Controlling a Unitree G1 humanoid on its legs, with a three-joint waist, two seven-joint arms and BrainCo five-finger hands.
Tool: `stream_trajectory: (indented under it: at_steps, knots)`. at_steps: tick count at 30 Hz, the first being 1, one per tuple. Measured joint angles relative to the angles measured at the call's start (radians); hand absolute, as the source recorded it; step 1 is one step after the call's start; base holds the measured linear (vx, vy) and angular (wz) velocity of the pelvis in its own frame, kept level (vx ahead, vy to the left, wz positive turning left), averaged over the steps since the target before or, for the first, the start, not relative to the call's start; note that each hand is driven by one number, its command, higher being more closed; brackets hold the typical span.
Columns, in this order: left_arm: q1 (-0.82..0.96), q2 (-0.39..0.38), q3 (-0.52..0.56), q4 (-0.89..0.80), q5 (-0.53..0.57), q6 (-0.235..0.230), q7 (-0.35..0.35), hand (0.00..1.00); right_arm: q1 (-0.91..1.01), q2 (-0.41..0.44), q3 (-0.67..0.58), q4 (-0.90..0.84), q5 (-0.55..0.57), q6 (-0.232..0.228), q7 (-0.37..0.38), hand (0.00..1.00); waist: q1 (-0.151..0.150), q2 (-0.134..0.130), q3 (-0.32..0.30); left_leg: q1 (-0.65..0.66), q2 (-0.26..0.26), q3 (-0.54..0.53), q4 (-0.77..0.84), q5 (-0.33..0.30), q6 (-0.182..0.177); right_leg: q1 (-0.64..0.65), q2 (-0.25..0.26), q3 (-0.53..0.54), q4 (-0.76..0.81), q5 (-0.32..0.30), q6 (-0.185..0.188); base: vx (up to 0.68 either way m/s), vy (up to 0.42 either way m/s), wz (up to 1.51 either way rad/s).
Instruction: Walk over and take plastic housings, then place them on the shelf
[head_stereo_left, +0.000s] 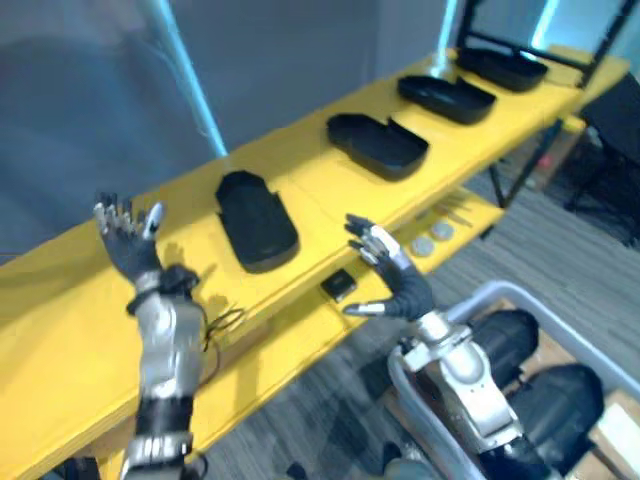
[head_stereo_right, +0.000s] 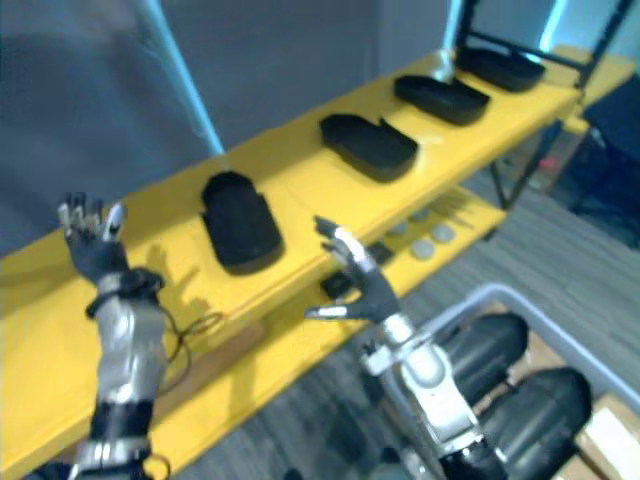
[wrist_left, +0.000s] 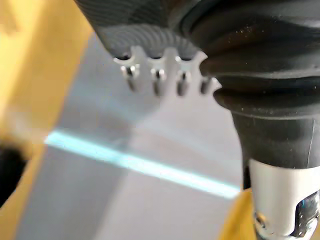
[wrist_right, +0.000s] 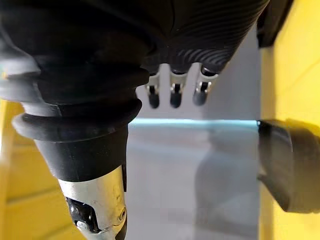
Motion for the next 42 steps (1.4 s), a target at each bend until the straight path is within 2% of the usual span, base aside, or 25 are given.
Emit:
stream_trajectory:
  at_steps: [1, 3, 6, 8, 9, 14, 17, 19, 23, 24, 26, 28, 31, 35, 38, 42]
  knots:
    - [0.042, -0.007, 0.008, -0.018, 0.013, 0.0, -0.009, 0.0, 0.002, 0.0, -0.007, 0.005, 0.0, 0.003, 0.0, 0.0, 0.014, -0.003, -0.004, 0.0, -0.002, -0.007, 0.0, 0.0, -0.001, 0.002, -0.001, -0.003, 0.0, -0.003, 0.003, -0.05, -0.013, 0.37]
    - [0.163, -0.034, 0.031, -0.04, 0.086, 0.001, -0.024, 0.0, 0.005, 0.0, -0.02, 0.024, -0.011, 0.007, 0.0, 0.0, 0.047, -0.025, -0.023, -0.002, -0.021, -0.022, -0.021, 0.013, 0.001, 0.007, -0.018, -0.034, 0.0, -0.033, 0.012, -0.08, -0.024, 0.37]
    - [0.28, -0.081, 0.032, -0.035, 0.13, 0.021, -0.015, 0.0, 0.017, 0.0, -0.036, 0.029, -0.023, 0.007, -0.016, 0.0, 0.064, -0.031, -0.043, -0.003, -0.029, -0.05, -0.071, 0.042, 0.006, -0.004, -0.024, -0.069, 0.01, -0.045, 0.013, -0.08, -0.01, 0.31]
    - [0.344, -0.108, 0.033, -0.018, 0.186, 0.02, -0.014, 0.0, 0.019, 0.004, -0.051, 0.033, -0.053, 0.007, -0.069, 0.0, 0.072, -0.048, -0.051, -0.006, -0.033, -0.061, -0.071, 0.046, 0.001, -0.005, -0.029, -0.08, 0.02, -0.054, 0.016, -0.03, 0.008, 0.13]
    - [0.335, -0.14, 0.029, 0.019, 0.256, -0.118, -0.022, 0.0, 0.021, 0.062, -0.135, 0.096, -0.058, 0.007, -0.222, 0.0, 0.09, -0.091, -0.087, -0.021, -0.048, -0.073, -0.072, 0.057, 0.009, -0.021, -0.048, -0.096, 0.048, -0.052, 0.019, -0.01, 0.008, 0.04]
    - [0.33, -0.14, 0.03, 0.019, 0.256, -0.118, -0.022, 0.0, 0.025, 0.063, -0.156, 0.098, -0.058, 0.007, -0.221, 0.0, 0.083, -0.096, -0.084, -0.022, -0.047, -0.07, -0.071, 0.057, 0.009, -0.024, -0.048, -0.092, 0.05, -0.051, 0.019, 0.0, 0.0, 0.0]
    - [0.319, -0.14, 0.041, 0.054, 0.255, -0.118, -0.013, 0.0, 0.063, 0.074, -0.251, 0.097, -0.057, 0.005, -0.219, 0.0, 0.081, -0.098, -0.078, -0.038, -0.049, -0.075, -0.071, 0.061, 0.013, -0.034, -0.053, -0.096, 0.06, -0.051, 0.019, 0.0, 0.008, 0.05]
    - [0.315, -0.141, 0.065, 0.111, 0.253, -0.115, 0.005, 0.0, 0.078, 0.074, -0.319, 0.097, -0.048, 0.005, -0.219, 0.0, 0.075, -0.094, -0.051, -0.038, -0.055, -0.08, -0.072, 0.061, 0.014, -0.033, -0.06, -0.097, 0.068, -0.051, 0.02, -0.03, 0.033, 0.1]
    - [0.285, -0.14, 0.205, 0.367, 0.253, -0.087, 0.072, 0.0, 0.113, 0.073, -0.463, 0.096, -0.05, -0.012, -0.22, 0.0, 0.037, -0.094, -0.004, -0.055, -0.062, -0.083, -0.073, 0.054, 0.021, -0.038, -0.072, -0.114, 0.071, -0.046, 0.028, -0.05, 0.043, 0.15]
    - [0.276, -0.139, 0.246, 0.449, 0.253, -0.078, 0.091, 0.0, 0.115, 0.072, -0.491, 0.094, -0.085, -0.013, -0.227, 0.0, 0.036, -0.095, 0.004, -0.055, -0.061, -0.067, -0.073, 0.054, 0.021, -0.039, -0.073, -0.113, 0.071, -0.047, 0.029, 0.0, 0.0, 0.0]
    - [0.282, -0.14, 0.271, 0.491, 0.253, -0.066, 0.096, 0.0, 0.116, 0.066, -0.513, 0.092, -0.135, 0.001, -0.241, 0.0, 0.037, -0.101, 0.008, -0.057, -0.06, -0.064, -0.073, 0.052, 0.024, -0.041, -0.074, -0.113, 0.071, -0.049, 0.032, 0.02, 0.004, 0.01]
    - [0.298, -0.139, 0.27, 0.491, 0.256, -0.058, 0.087, 0.0, 0.119, 0.054, -0.532, 0.091, -0.152, 0.056, -0.239, 0.0, 0.041, -0.107, 0.011, -0.059, -0.058, -0.058, -0.073, 0.049, 0.027, -0.042, -0.072, -0.113, 0.069, -0.05, 0.034, 0.06, 0.005, 0.02]
    - [0.299, -0.135, 0.271, 0.491, 0.254, -0.054, 0.05, 0.0, 0.127, 0.044, -0.553, 0.092, -0.158, 0.082, -0.215, 0.0, 0.039, -0.101, 0.011, -0.074, -0.058, -0.059, -0.073, 0.046, 0.028, -0.055, -0.073, -0.111, 0.07, -0.05, 0.034, 0.07, 0.012, 0.04]
    - [0.298, -0.133, 0.253, 0.501, 0.256, -0.036, -0.009, 0.0, 0.136, 0.025, -0.578, 0.094, -0.128, 0.076, -0.158, 0.0, 0.034, -0.095, 0.008, -0.072, -0.058, -0.065, -0.069, 0.055, 0.025, -0.053, -0.073, -0.108, 0.077, -0.05, 0.034, 0.08, 0.019, 0.07]
    - [0.299, -0.129, 0.201, 0.555, 0.255, -0.029, -0.054, 0.0, 0.118, 0.005, -0.563, 0.094, -0.085, 0.054, -0.086, 0.0, 0.037, -0.095, 0.007, -0.068, -0.057, -0.067, -0.066, 0.056, 0.023, -0.052, -0.073, -0.103, 0.088, -0.051, 0.032, 0.05, 0.02, 0.07]
    - [0.301, -0.098, 0.071, 0.688, 0.256, 0.009, -0.11, 0.0, 0.032, -0.012, -0.462, 0.137, -0.058, 0.049, -0.028, 0.0, 0.042, -0.093, 0.008, -0.051, -0.054, -0.064, -0.066, 0.058, 0.02, -0.052, -0.073, -0.097, 0.105, -0.06, 0.019, -0.01, -0.004, -0.02]
